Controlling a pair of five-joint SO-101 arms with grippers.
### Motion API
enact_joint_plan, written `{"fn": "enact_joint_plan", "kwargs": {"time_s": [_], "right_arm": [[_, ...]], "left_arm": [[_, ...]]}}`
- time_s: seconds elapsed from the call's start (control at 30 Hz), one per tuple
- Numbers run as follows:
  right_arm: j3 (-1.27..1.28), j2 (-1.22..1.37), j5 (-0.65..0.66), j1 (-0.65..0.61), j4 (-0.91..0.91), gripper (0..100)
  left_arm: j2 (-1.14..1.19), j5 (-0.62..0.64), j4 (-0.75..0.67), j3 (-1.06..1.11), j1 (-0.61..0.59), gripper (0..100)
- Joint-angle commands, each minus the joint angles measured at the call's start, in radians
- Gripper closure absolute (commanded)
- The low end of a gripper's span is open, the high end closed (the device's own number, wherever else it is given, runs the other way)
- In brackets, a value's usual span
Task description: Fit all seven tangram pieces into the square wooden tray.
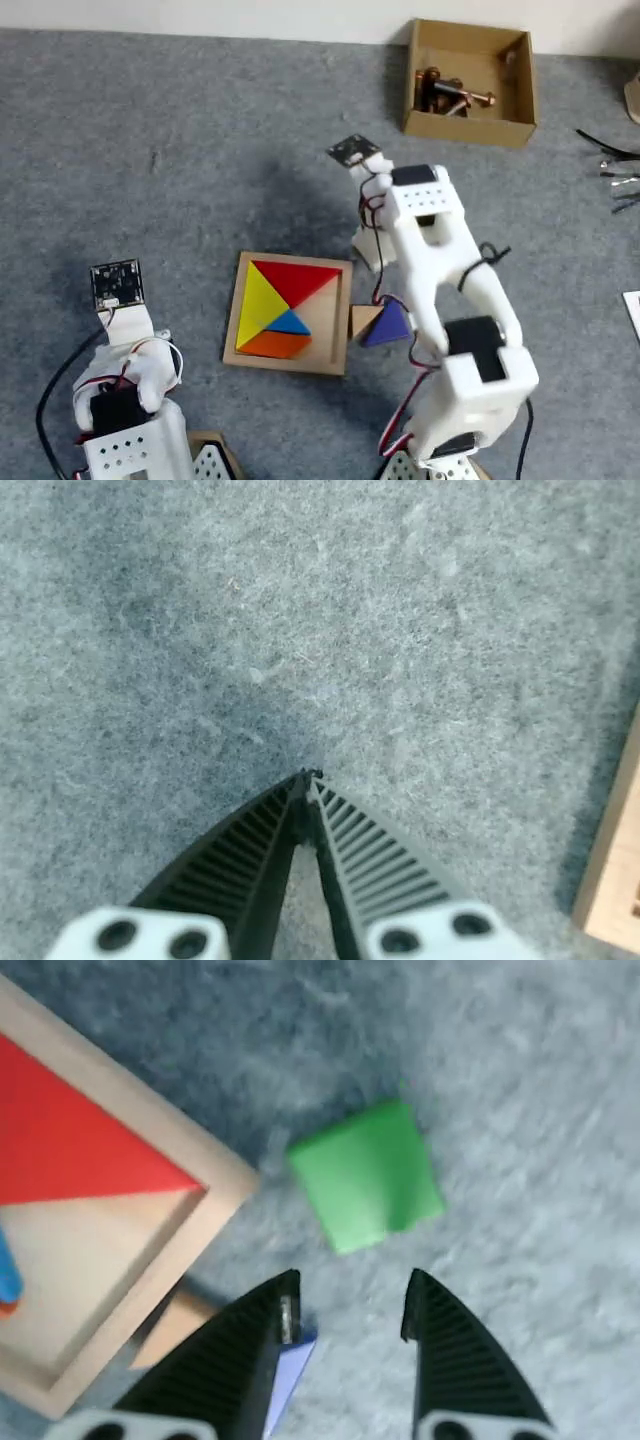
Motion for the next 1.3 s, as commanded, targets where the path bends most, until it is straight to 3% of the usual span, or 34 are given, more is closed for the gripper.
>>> {"fn": "enact_joint_plan", "kwargs": {"time_s": [0.0, 0.13, 0.33, 0.63, 0.8, 1.27], "right_arm": [[-0.122, 0.015, 0.08, -0.007, -0.007, 83.2], [-0.189, 0.024, 0.153, -0.007, -0.008, 81.0], [-0.2, 0.028, 0.239, -0.007, -0.008, 65.4], [-0.173, 0.038, 0.327, -0.033, 0.013, 65.8], [-0.162, 0.127, 0.327, -0.035, 0.01, 72.4], [-0.163, 0.231, 0.325, -0.045, -0.039, 72.7]], "left_arm": [[-0.005, 0.011, 0.003, 0.019, -0.013, 99], [-0.005, 0.011, 0.003, 0.019, -0.013, 99], [-0.005, 0.011, 0.003, 0.019, -0.013, 99], [-0.005, 0.011, 0.003, 0.019, -0.013, 99], [-0.005, 0.011, 0.003, 0.019, -0.013, 99], [-0.005, 0.011, 0.003, 0.019, -0.013, 99]]}}
